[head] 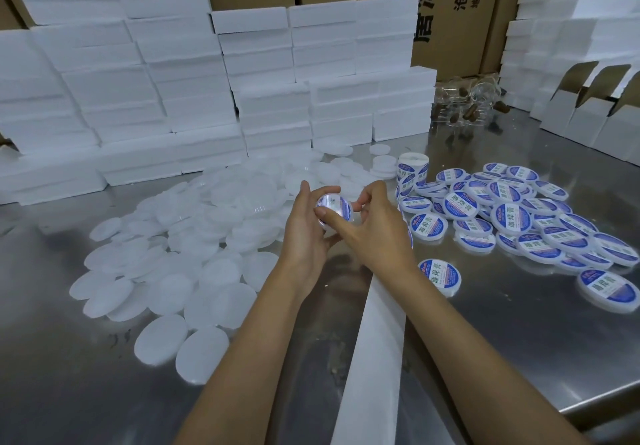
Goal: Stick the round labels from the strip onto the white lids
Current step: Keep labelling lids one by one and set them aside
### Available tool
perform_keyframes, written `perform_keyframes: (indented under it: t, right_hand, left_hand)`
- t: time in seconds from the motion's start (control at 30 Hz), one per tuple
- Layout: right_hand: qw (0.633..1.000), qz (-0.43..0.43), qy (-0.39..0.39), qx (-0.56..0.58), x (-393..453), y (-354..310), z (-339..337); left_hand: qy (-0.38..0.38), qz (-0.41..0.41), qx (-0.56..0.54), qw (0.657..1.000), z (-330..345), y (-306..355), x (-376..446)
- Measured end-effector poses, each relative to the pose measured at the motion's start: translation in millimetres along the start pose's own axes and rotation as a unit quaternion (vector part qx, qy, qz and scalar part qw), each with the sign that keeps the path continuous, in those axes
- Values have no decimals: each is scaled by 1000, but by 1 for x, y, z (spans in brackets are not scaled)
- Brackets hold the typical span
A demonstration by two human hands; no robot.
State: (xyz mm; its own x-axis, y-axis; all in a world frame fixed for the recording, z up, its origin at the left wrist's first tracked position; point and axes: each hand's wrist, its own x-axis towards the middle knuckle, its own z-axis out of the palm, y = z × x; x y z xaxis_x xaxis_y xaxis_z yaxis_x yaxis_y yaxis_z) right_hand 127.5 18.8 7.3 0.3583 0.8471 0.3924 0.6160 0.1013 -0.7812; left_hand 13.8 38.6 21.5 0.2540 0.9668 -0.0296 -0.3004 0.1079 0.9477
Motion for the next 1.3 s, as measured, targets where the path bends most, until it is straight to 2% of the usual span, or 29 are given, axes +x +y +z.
perform_keyframes:
  t: [0.23, 0.37, 0.5, 0.8, 1.0, 1.13, 1.3]
  right_hand:
    - [998, -39, 35, 31, 4, 6, -3]
    - [997, -35, 39, 58, 4, 7, -3]
    - [999, -7, 27, 16, 0, 4, -1]
    - [994, -19, 68, 85, 2, 6, -2]
    - [995, -31, -8, 98, -8, -2, 2]
    - [991, -42, -3, 127, -8, -3, 2]
    - [995, -62, 5, 75, -6, 2, -2]
  left_hand:
    - [-17, -14, -12, 1000, 5, -3, -2]
    - [-29, 0, -4, 1000, 7, -2, -2]
    - [-25, 20, 29, 999, 10, -2, -1]
    - [-22, 6, 8, 1000, 15, 1, -6]
    - [-22, -1, -70, 997, 12, 6, -9]
    - [-37, -9, -77, 996, 11, 5, -10]
    - [-31, -5, -50, 998, 10, 4, -8]
